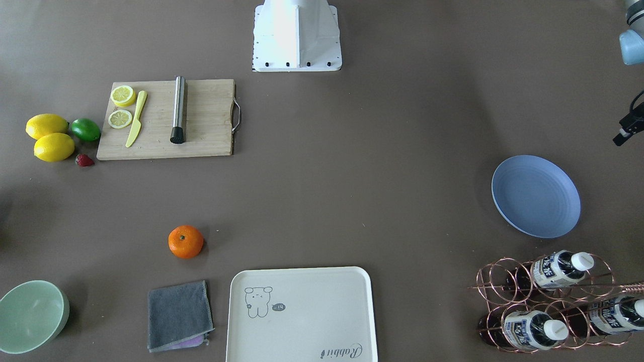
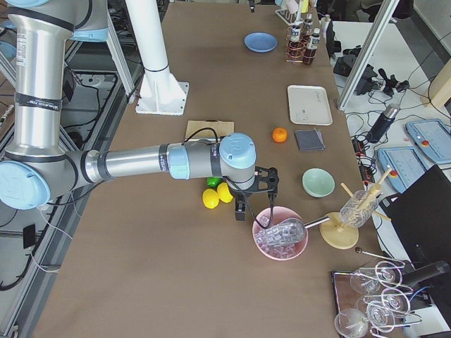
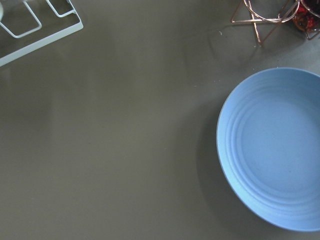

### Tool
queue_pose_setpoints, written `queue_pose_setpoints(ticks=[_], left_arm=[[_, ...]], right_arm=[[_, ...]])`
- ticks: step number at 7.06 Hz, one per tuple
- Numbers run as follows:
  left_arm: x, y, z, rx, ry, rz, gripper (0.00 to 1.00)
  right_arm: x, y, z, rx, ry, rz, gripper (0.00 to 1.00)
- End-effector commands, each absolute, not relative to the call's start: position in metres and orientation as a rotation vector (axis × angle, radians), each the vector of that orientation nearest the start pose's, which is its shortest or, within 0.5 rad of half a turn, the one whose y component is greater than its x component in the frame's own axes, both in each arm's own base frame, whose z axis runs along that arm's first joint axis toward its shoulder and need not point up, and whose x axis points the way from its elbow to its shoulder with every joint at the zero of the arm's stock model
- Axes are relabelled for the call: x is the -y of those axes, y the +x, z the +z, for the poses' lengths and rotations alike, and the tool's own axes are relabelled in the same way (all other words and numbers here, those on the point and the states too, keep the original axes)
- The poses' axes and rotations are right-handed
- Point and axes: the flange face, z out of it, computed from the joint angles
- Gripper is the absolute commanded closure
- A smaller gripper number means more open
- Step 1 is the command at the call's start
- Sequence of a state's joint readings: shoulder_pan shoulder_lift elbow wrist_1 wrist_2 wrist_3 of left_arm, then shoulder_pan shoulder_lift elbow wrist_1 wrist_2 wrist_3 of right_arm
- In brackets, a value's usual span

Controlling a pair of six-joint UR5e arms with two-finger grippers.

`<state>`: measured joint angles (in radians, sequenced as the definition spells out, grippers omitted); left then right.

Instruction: Pick orange to plate

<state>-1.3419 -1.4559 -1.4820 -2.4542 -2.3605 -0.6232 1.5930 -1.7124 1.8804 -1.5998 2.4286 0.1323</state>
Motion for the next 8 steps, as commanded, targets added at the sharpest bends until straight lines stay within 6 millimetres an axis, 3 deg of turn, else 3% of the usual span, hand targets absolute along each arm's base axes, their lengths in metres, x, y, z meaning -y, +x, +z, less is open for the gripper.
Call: queue_pose_setpoints(ticks=[1, 2, 3, 6, 8], left_arm=[[0.492, 0.110, 0.659, -0.973, 0.266, -0.132, 0.02], [0.493, 0.140, 0.657, -0.964, 0.248, -0.115, 0.02], [0.491, 0.155, 0.661, -0.962, 0.227, -0.095, 0.02], [0.486, 0.158, 0.671, -0.954, 0.210, -0.087, 0.02], [0.481, 0.171, 0.673, -0.953, 0.193, -0.063, 0.04]], right_arm=[[0.435, 0.065, 0.564, 0.869, 0.102, 0.118, 0.00], [0.435, 0.064, 0.564, 0.871, 0.100, 0.121, 0.00], [0.435, 0.063, 0.565, 0.870, 0.097, 0.120, 0.00], [0.435, 0.061, 0.567, 0.870, 0.091, 0.118, 0.00], [0.435, 0.061, 0.568, 0.868, 0.089, 0.119, 0.00]])
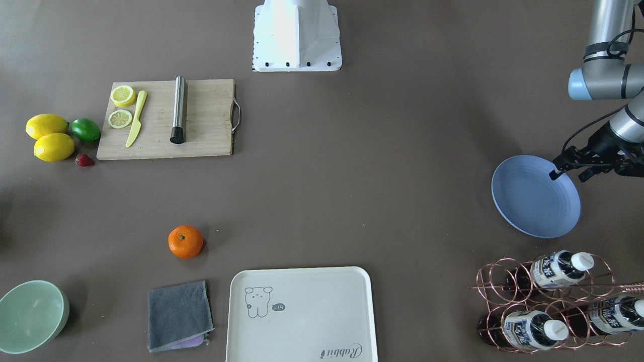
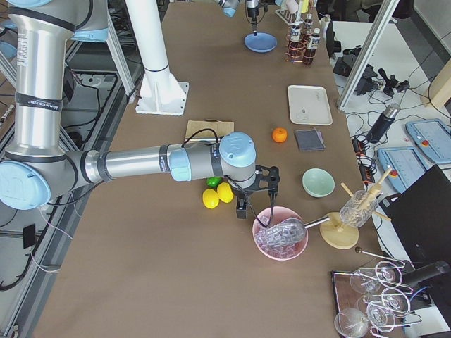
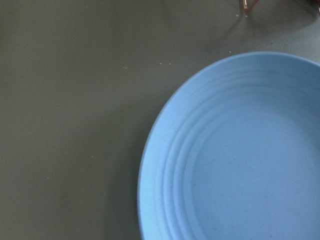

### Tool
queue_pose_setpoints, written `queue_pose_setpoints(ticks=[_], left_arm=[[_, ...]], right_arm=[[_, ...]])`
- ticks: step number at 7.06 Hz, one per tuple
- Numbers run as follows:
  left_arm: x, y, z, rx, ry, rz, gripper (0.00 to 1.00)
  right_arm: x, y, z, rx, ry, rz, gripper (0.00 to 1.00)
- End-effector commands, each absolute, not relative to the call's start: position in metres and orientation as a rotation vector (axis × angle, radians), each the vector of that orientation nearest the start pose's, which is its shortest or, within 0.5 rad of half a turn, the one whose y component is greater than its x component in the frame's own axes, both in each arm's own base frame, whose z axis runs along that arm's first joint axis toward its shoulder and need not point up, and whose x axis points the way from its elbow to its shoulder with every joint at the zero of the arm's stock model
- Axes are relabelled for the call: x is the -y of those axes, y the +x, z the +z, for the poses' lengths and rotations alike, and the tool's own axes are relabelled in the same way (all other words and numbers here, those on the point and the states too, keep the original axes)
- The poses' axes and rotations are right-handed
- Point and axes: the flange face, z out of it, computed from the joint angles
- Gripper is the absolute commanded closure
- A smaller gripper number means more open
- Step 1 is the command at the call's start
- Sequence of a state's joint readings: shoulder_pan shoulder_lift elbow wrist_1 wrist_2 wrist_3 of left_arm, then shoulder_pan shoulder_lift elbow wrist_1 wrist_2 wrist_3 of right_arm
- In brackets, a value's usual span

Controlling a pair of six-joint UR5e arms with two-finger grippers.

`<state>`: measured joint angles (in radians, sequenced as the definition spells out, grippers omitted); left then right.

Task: Pick orange to plate
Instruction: 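Lower the left gripper to the blue plate's rim and grip it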

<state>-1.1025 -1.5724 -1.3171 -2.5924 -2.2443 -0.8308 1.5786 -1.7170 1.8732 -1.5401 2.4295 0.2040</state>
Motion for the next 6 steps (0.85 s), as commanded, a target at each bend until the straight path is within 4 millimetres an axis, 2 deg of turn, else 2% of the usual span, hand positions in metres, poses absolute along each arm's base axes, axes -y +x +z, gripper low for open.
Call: queue_pose_setpoints(ticks=[1, 2, 3, 4, 6], left_arm=[[0.4809, 0.1712, 0.6792, -0.948, 0.184, -0.065, 0.04], [0.4800, 0.1709, 0.6807, -0.948, 0.178, -0.069, 0.29], [0.4791, 0.1703, 0.6831, -0.945, 0.177, -0.068, 0.77], [0.4777, 0.1695, 0.6847, -0.943, 0.175, -0.069, 1.00], [0.4779, 0.1723, 0.6753, -0.978, 0.160, -0.048, 1.00]], right_arm=[[0.4347, 0.0613, 0.5680, 0.868, 0.089, 0.119, 0.00], [0.4359, 0.0613, 0.5667, 0.868, 0.092, 0.117, 0.00], [0.4359, 0.0613, 0.5667, 0.869, 0.091, 0.120, 0.00], [0.4359, 0.0613, 0.5667, 0.869, 0.088, 0.126, 0.00], [0.4366, 0.0613, 0.5651, 0.869, 0.093, 0.122, 0.00]])
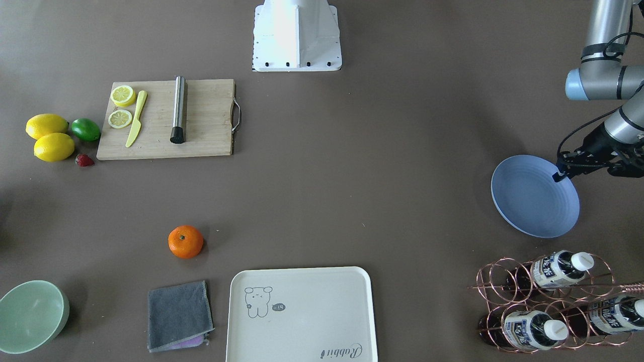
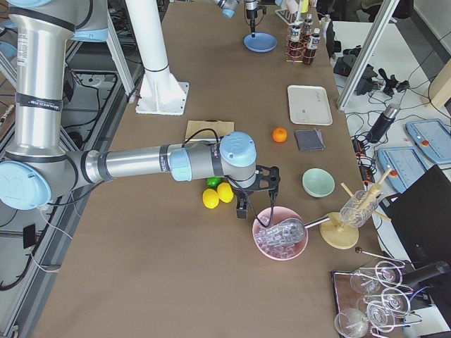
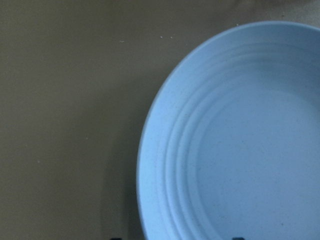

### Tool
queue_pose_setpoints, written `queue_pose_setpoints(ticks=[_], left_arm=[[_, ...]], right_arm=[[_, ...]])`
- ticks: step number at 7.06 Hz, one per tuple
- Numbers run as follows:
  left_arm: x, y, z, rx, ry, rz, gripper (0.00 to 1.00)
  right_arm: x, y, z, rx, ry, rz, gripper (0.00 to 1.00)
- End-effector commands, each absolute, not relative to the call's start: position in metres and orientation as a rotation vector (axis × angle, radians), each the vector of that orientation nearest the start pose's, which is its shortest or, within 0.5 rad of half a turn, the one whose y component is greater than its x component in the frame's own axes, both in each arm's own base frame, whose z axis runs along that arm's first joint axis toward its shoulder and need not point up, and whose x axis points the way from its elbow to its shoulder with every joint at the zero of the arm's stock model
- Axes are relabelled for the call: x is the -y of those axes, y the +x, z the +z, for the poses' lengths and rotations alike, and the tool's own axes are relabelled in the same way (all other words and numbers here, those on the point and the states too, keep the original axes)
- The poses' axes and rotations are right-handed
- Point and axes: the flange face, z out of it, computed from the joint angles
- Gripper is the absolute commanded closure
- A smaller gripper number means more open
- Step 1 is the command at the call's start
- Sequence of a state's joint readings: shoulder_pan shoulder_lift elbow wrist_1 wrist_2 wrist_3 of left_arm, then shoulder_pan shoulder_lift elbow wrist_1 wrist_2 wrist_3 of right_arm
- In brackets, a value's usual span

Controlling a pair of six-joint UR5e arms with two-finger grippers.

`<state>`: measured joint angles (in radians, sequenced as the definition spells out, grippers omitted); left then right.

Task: Pick orange to plate
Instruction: 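Lower the left gripper to the blue plate's rim and grip it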

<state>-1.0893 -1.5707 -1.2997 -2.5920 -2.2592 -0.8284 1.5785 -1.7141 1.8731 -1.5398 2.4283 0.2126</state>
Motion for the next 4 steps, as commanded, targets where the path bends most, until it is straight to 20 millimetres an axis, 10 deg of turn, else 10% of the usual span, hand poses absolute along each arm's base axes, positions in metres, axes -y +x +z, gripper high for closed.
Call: queue_pose_setpoints(ticks=[1, 3, 4], left_arm=[[0.480, 0.168, 0.670, -1.000, 0.147, -0.055, 1.00], [0.493, 0.132, 0.625, -1.079, 0.144, -0.112, 1.00], [0.495, 0.123, 0.569, -1.136, 0.115, -0.170, 1.00]], right_arm=[[0.438, 0.061, 0.563, 0.871, 0.114, 0.114, 0.00], [0.444, 0.061, 0.535, 0.892, 0.142, 0.156, 0.00], [0.449, 0.060, 0.524, 0.894, 0.162, 0.145, 0.00]])
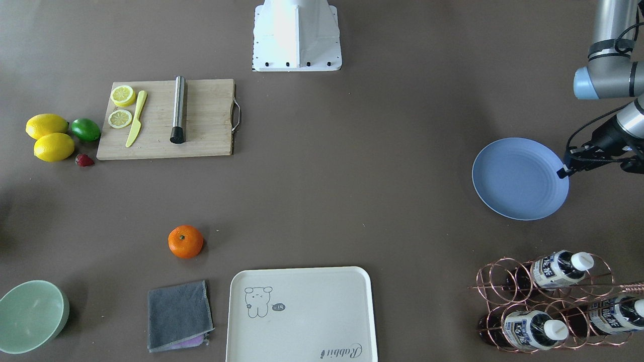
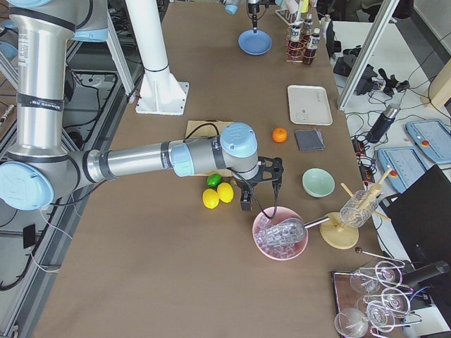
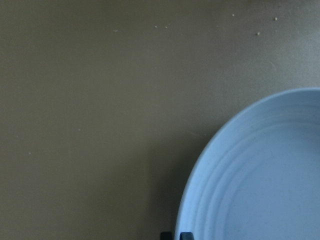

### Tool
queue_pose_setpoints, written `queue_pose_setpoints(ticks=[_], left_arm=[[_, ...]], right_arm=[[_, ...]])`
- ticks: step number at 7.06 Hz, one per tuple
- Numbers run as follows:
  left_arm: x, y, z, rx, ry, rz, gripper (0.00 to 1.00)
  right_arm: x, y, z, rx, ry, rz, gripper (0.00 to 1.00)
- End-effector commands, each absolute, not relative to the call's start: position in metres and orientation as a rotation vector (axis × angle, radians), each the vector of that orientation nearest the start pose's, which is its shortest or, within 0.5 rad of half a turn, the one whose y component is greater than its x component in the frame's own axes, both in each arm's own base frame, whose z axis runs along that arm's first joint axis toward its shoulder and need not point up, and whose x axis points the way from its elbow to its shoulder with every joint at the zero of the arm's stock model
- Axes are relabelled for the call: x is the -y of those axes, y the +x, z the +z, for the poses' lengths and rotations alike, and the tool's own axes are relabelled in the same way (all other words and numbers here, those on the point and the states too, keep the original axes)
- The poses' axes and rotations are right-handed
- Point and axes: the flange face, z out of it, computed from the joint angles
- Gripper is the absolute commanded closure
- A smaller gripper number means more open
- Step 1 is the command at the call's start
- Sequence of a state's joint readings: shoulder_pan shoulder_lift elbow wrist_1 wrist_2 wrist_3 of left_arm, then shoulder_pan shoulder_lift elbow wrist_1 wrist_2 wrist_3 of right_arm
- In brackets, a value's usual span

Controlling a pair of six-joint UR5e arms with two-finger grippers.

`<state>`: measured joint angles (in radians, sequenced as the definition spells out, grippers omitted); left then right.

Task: Pick orange to plate
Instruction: 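Lower the left gripper to the blue plate's rim and grip it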

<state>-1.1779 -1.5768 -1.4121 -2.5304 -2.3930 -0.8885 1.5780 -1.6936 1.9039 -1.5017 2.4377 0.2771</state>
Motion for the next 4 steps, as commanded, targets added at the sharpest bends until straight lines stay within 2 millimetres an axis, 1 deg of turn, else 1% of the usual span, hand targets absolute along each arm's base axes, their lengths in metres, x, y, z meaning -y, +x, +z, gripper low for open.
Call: queue_pose_setpoints(ticks=[1, 2, 3, 4], left_arm=[[0.490, 0.122, 0.532, -1.142, 0.125, -0.194, 1.00], [0.488, 0.140, 0.509, -1.151, 0.117, -0.226, 1.00], [0.473, 0.183, 0.474, -1.159, 0.117, -0.253, 1.00], [0.463, 0.230, 0.448, -1.176, 0.100, -0.252, 1.00]], right_arm=[[0.456, 0.055, 0.515, 0.895, 0.176, 0.125, 0.00], [0.470, 0.035, 0.497, 0.909, 0.161, 0.139, 0.00], [0.482, -0.004, 0.459, 0.930, 0.137, 0.157, 0.00], [0.500, -0.041, 0.422, 0.952, 0.122, 0.175, 0.00]])
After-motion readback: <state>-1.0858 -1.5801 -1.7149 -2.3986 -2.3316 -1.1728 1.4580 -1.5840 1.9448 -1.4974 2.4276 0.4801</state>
